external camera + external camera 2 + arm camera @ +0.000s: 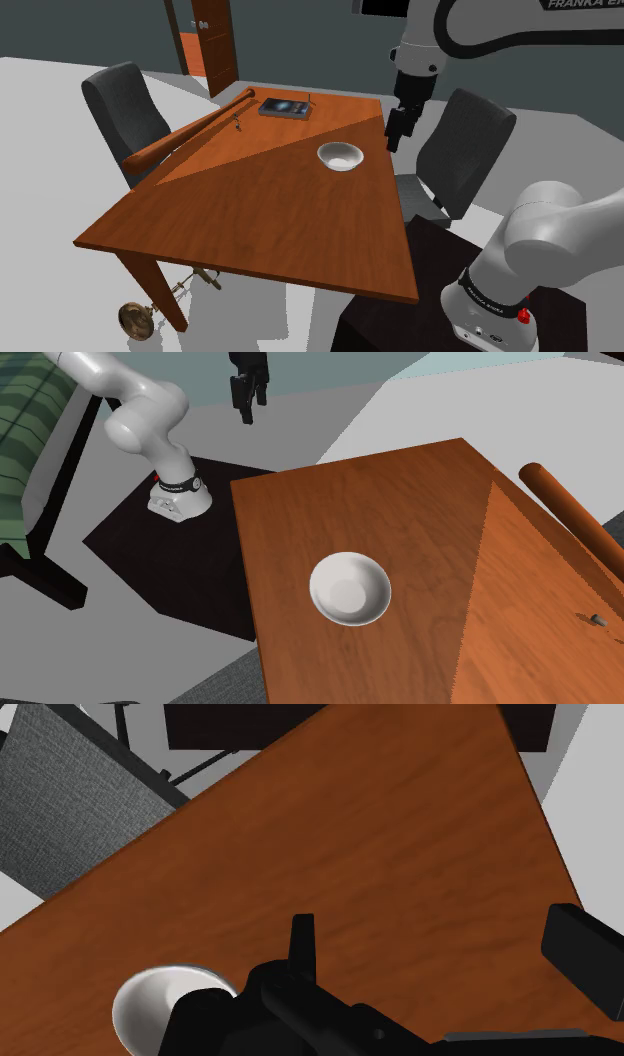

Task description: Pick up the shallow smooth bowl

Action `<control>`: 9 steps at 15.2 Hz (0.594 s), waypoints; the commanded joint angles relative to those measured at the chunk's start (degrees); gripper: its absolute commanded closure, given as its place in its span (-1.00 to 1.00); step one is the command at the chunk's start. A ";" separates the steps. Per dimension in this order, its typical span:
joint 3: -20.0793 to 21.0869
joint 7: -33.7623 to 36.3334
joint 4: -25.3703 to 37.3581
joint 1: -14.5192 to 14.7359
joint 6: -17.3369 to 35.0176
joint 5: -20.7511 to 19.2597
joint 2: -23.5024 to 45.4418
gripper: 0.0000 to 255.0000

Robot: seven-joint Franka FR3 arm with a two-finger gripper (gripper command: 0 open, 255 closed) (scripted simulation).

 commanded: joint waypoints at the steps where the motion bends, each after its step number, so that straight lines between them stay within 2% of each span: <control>1: 0.00 0.00 0.00 0.00 0.00 0.00 0.00 -1.00; 9: 2.95 3.38 0.03 -2.63 14.72 -6.61 15.20 -1.00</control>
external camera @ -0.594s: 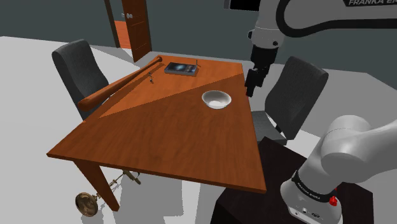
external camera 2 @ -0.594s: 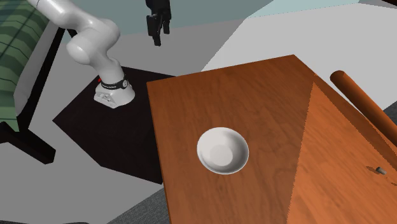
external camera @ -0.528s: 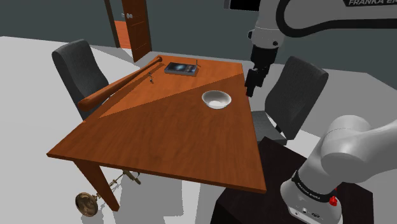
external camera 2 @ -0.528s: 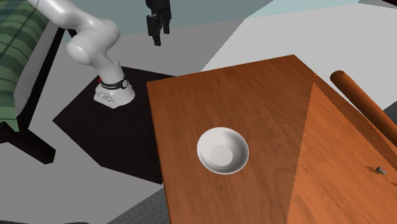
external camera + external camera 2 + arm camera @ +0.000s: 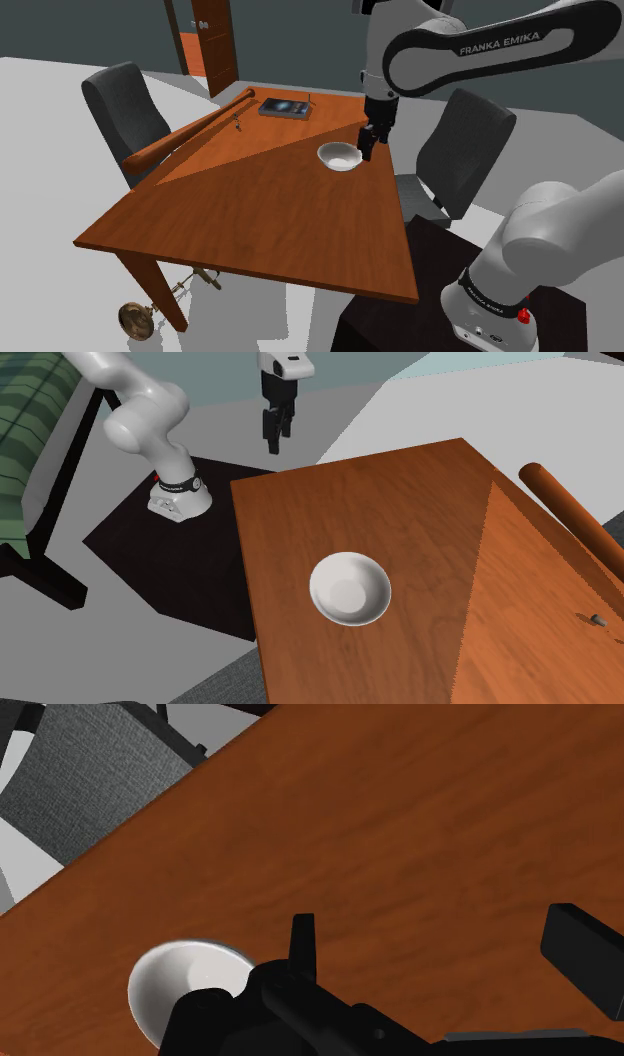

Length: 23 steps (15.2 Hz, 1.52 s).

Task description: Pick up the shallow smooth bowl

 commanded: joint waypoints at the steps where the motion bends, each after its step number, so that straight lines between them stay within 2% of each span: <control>1: 0.64 1.15 0.56 -0.91 3.81 -2.14 4.46 -1.00; 6: 2.21 5.23 3.80 -3.20 10.82 -8.38 15.45 -1.00; 11: 3.02 10.49 9.20 -5.13 15.44 -16.17 26.83 -1.00; 16: 2.33 15.82 16.62 -5.72 17.53 -24.38 38.20 -1.00; 23: -0.66 20.94 30.02 -4.64 17.44 -33.62 53.79 -1.00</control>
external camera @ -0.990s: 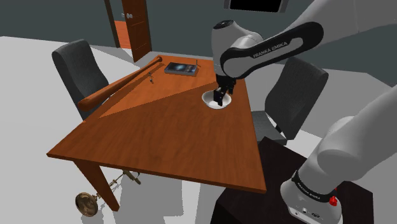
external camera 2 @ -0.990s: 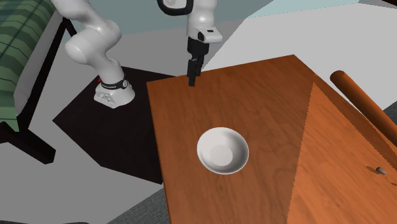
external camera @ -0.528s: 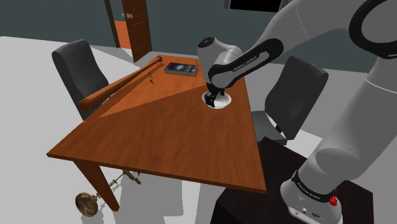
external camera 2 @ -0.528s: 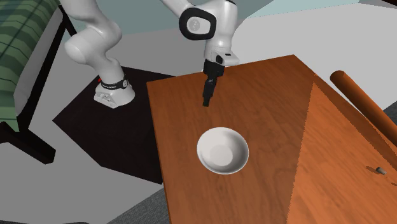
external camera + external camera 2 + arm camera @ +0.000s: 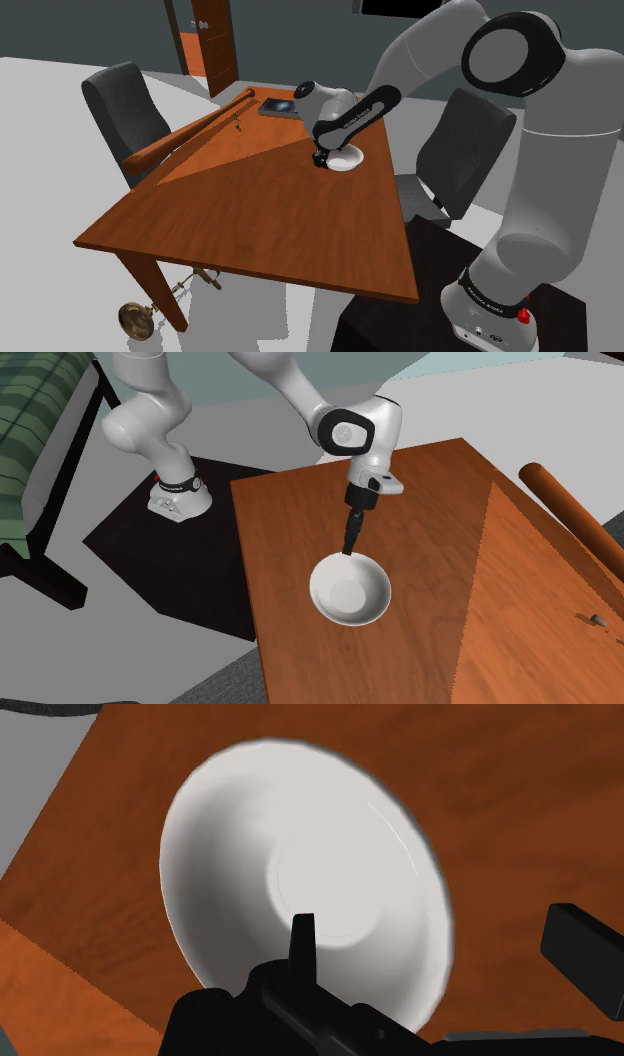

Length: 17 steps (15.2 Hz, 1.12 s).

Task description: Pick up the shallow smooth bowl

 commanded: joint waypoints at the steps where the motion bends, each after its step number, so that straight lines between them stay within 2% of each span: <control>1: -0.96 1.11 4.88 0.56 -0.54 -2.24 4.92 -1.00; 11: -1.85 4.01 5.23 0.96 2.70 -4.26 9.23 -1.00; 12: -1.86 4.03 5.18 0.95 2.74 -4.28 9.22 1.00; 17: -1.85 4.03 5.20 0.96 2.72 -4.27 9.22 1.00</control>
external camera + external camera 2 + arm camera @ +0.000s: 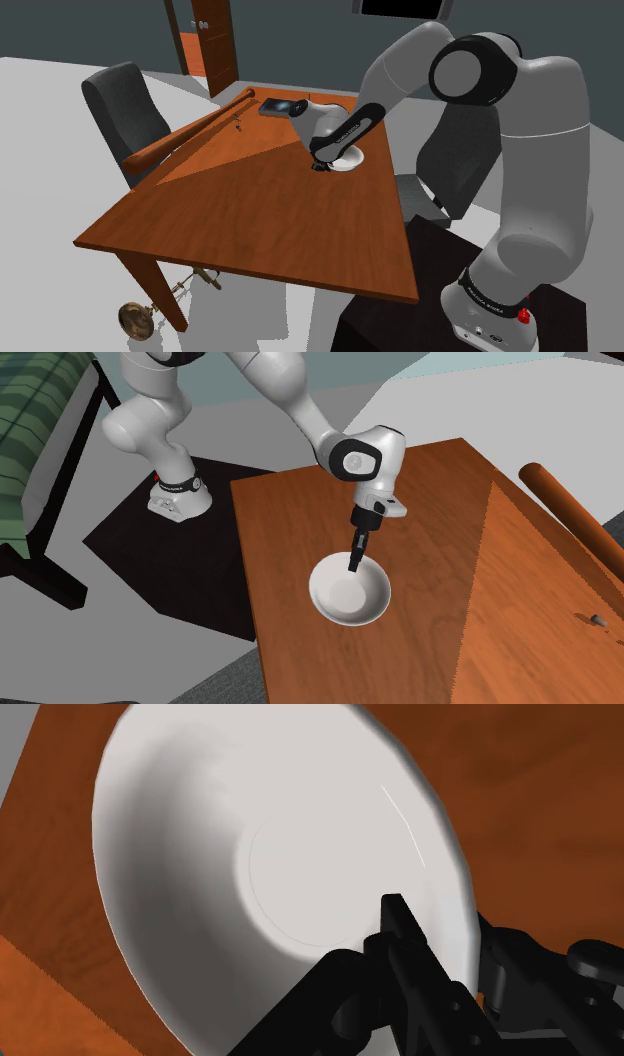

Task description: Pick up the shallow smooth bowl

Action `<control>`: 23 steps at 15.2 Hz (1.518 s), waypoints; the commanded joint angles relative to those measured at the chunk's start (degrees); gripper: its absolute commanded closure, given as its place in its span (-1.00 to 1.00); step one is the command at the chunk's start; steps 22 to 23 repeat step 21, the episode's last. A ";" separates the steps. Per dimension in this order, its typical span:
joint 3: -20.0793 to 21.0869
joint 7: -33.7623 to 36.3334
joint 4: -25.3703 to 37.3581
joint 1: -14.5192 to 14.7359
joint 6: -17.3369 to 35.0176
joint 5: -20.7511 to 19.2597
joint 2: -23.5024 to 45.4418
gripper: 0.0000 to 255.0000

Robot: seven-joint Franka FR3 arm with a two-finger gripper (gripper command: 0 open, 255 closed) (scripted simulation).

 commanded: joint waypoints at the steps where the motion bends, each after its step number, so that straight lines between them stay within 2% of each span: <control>1: 0.00 0.00 -0.02 0.00 0.00 0.01 0.03 1.00; 4: 0.01 -0.01 0.01 0.00 -0.02 0.02 0.04 1.00; 19: 1.39 -5.71 0.57 -0.52 -6.70 3.78 -7.50 1.00; 23: 1.40 -5.77 0.59 -0.52 -6.77 3.81 -7.57 1.00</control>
